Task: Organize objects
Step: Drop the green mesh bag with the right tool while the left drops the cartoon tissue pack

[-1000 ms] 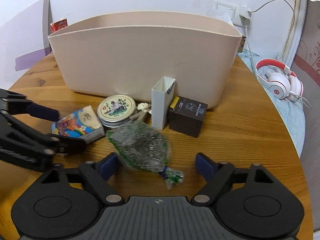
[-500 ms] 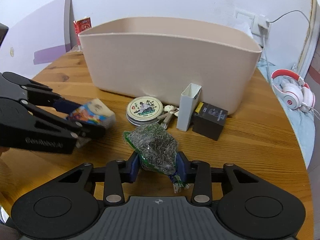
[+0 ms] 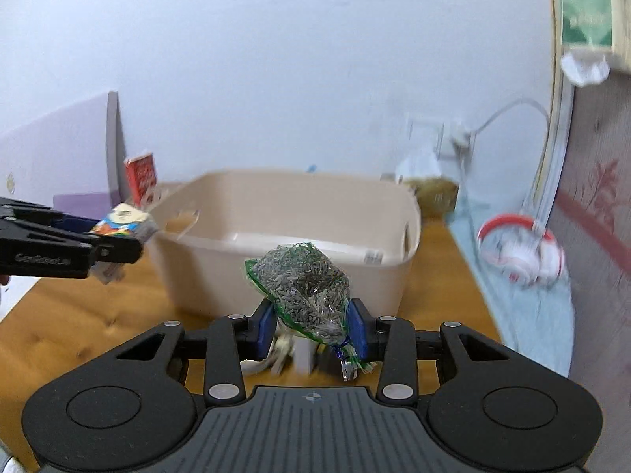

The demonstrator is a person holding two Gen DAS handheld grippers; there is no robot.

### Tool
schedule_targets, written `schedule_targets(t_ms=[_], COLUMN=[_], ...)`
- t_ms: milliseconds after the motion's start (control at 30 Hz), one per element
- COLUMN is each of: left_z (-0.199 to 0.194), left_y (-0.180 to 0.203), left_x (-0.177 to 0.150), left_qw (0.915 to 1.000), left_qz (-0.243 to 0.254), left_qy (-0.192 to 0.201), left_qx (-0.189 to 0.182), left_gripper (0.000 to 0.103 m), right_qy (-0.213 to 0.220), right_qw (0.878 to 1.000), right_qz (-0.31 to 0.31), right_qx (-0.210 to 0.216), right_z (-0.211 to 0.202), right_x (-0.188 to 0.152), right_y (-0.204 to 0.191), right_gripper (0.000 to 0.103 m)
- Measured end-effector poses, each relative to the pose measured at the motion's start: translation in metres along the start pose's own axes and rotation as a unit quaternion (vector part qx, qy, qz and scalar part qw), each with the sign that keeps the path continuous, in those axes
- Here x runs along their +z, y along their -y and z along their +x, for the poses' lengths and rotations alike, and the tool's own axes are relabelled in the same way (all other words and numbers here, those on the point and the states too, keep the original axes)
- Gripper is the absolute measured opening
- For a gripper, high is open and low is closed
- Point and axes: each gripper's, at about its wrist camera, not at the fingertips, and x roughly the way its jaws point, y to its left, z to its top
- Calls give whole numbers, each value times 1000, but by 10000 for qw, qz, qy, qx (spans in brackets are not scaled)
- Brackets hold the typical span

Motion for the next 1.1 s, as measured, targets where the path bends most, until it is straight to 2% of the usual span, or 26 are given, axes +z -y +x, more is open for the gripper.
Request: schedule_targets(t_ms=[167,367,500,667,800,900,933,967,1033,1100], left_z=[19,71,114,160,179,176,174,172,164,154], left_y=[-6,-10,-10,-9,-8,-10,-10,-9,-7,-6], left_x=[27,47,51,45,38,42,42,44,45,47], left_qw=[9998,9998,9990,9958,9929,9936,9942,9945,9954,9964], left_qz=[-84,-179,-174,-161,-118,-159,-154,-146,-135,-161], left_qy=[148,-56,-376,-890,-1175,-1111,-1065,-1029,-945,-817], left_qx=[65,64,139,165,171,95,88,100,106,128], left_gripper=[46,46,46,46,46,46,48,49,67,73], right_qy=[333,434,253,-139,-462,-578,-608,-631,-576,-504], right_qw=[9993,9989,9995,9997,9988,9982,9980,9979,9982,9986], right_qz=[-45,-98,-125,-119,-101,-86,-82,-85,-41,-43], right_qx=[-137,-179,-174,-152,-102,-108,-117,-141,-136,-154], right_z=[8,37,67,107,133,141,143,142,137,130], right_x=[35,68,79,76,69,65,65,64,64,66], right_y=[13,23,31,35,38,40,41,40,41,42], right_gripper=[37,37,37,38,38,39,41,53,56,61])
